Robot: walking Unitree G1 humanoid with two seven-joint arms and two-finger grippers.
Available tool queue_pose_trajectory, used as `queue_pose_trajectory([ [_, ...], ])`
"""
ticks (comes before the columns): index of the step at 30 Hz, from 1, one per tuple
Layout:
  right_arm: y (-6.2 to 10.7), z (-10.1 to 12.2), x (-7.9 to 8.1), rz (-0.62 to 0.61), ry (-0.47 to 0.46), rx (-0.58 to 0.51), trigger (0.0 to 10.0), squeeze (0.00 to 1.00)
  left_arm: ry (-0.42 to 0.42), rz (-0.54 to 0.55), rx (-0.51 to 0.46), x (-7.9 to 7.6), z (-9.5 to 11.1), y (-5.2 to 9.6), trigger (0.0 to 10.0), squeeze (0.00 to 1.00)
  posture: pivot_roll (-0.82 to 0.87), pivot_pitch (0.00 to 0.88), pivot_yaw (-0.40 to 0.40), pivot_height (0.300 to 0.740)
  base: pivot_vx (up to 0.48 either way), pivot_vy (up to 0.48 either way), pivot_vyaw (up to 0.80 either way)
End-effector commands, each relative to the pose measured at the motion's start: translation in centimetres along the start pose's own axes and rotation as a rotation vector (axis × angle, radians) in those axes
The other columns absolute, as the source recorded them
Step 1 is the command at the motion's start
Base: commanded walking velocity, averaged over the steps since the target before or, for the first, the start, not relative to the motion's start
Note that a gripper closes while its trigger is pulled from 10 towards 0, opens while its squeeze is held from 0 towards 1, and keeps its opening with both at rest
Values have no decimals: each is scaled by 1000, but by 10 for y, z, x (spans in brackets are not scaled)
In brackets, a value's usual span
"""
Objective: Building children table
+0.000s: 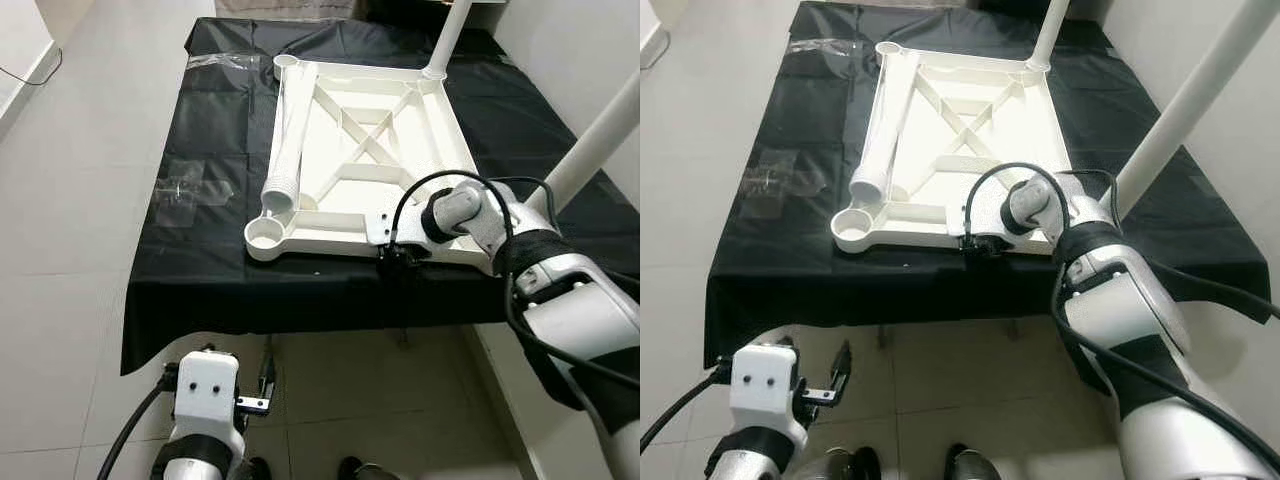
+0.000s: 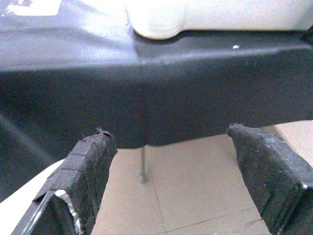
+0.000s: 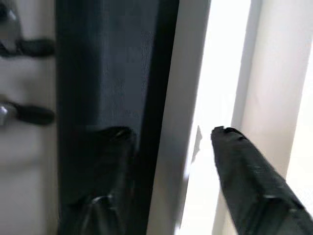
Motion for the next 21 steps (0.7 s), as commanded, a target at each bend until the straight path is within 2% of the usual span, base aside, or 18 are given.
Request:
queue_pose_trajectory([
  [1, 5, 3, -4, -9, -6, -32, 10000, 1000, 95, -99, 45, -36, -11, 2, 10000, 0, 34, 193, -67, 740, 0, 0, 0],
  [2, 7, 4, -6, -19, -7, -45, 10000, 1000, 94, -99, 45, -35, -11, 2, 10000, 0, 34, 193, -67, 740, 0, 0, 0],
  [3, 12, 6, -9, -29, -20, -70, 10000, 749, 93, -98, 46, -34, -12, 1, 10000, 0, 33, 188, -64, 740, 0, 0, 0],
  [4, 18, 9, -13, -33, -45, -117, 10000, 0, 90, -97, 46, -33, -12, 0, 10000, 0, 34, 183, -60, 740, 0, 0, 0],
  [5, 18, 9, -13, -33, -45, -117, 10000, 0, 90, -97, 46, -33, -12, 0, 10000, 0, 34, 183, -60, 740, 0, 0, 0],
  [6, 29, 16, -17, -35, -85, -212, 10000, 0, 87, -97, 48, -31, -14, -1, 10000, 0, 35, 178, -58, 740, 0, 0, 0],
  [7, 29, 16, -17, -35, -85, -212, 10000, 0, 87, -97, 48, -31, -14, -1, 10000, 0, 35, 178, -58, 740, 0, 0, 0],
  [8, 35, 23, -22, -51, -129, -288, 10000, 0, 86, -96, 49, -30, -14, -3, 10000, 0, 36, 170, -56, 740, 0, 0, 0],
  [9, 35, 23, -22, -51, -129, -288, 10000, 0, 86, -96, 49, -30, -14, -3, 10000, 0, 36, 170, -56, 740, 0, 0, 0],
  [10, 45, 34, -32, -83, -212, -423, 10000, 0, 86, -93, 51, -28, -16, -4, 10000, 0, 39, 161, -52, 740, 0, 0, 0],
  [11, 45, 34, -32, -83, -212, -423, 10000, 0, 86, -93, 51, -28, -16, -4, 10000, 0, 39, 161, -52, 740, 0, 0, 0],
  [12, 50, 39, -36, -95, -246, -478, 10000, 0, 86, -91, 52, -27, -16, -5, 10000, 0, 39, 161, -52, 740, 0, 0, 0],
  [14, 63, 51, -53, -199, -328, -639, 10000, 0, 84, -87, 51, -25, -17, -6, 10000, 0, 44, 151, -49, 740, 0, 0, 0],
  [15, 66, 53, -58, -230, -347, -677, 10000, 0, 84, -87, 50, -24, -16, -7, 10000, 0, 44, 151, -49, 740, 0, 0, 0],
  [16, 66, 55, -66, -307, -388, -692, 10000, 0, 83, -77, 46, -22, -16, -7, 10000, 0, 50, 135, -46, 740, 0, 0, 0],
  [21, 57, 56, -76, -425, -465, -695, 10000, 0, 86, -62, 29, -17, -13, -9, 10000, 0, 49, 121, -42, 740, 0, 0, 0],
])
Point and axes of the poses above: a point about 5 cm out from each wrist's last joint towards the gripper, its own y axis pointing back from the gripper into the wrist, its own z axis along the axis of the wrist's last joint, x = y × z, the point moved 5 cm from there along -y, pointing out of the wrist towards the gripper, and after that the axes turned 13 degrees about y, right-handed, at the moved point
